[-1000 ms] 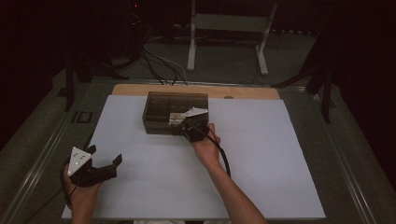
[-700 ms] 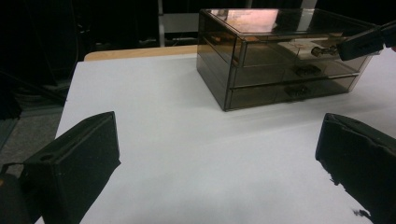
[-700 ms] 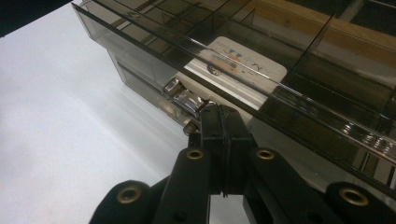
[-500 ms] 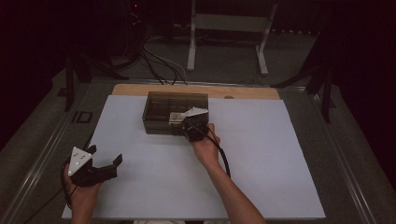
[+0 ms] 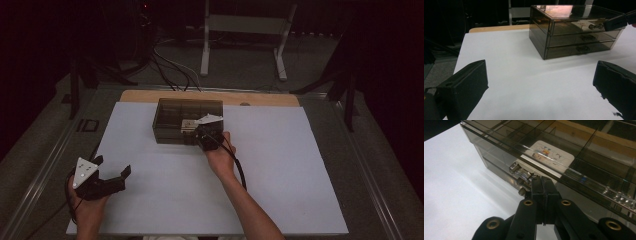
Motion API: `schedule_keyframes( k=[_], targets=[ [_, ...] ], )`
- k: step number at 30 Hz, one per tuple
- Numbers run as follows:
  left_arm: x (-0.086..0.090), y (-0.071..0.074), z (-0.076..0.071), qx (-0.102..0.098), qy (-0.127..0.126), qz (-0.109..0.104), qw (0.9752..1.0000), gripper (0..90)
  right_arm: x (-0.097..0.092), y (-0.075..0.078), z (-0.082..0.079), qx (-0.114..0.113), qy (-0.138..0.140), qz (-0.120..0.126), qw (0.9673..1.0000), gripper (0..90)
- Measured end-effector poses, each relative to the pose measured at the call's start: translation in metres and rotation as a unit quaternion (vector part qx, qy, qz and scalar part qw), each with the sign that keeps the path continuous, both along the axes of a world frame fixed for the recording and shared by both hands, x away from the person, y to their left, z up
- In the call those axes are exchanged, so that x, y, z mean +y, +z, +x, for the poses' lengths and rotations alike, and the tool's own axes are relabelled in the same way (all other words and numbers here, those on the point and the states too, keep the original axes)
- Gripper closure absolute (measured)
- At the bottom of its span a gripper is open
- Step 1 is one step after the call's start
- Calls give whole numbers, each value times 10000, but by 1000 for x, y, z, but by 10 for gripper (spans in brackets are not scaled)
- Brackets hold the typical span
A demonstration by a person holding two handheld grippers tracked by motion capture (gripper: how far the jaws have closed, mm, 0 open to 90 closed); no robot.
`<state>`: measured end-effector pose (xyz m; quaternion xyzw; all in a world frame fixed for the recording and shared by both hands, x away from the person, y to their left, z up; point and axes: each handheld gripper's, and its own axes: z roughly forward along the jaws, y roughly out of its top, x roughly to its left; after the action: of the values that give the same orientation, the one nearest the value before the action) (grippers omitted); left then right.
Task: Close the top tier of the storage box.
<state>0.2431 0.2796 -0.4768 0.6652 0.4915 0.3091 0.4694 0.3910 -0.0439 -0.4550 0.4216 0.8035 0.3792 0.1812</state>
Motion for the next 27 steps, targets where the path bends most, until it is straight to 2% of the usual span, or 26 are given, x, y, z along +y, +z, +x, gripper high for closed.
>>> schedule_keyframes(
  k=[11,20,27],
  targets=[
    [0,0,0,5,-1,3,10000,12,-1,-2,3,-51,-121,30,9999,900],
    [0,0,0,8,-1,-2,10000,12,1,-3,2,-127,-134,-62,9998,900],
    [0,0,0,20,-11,5,10000,12,0,-4,4,-44,-44,-108,9999,892]
  ],
)
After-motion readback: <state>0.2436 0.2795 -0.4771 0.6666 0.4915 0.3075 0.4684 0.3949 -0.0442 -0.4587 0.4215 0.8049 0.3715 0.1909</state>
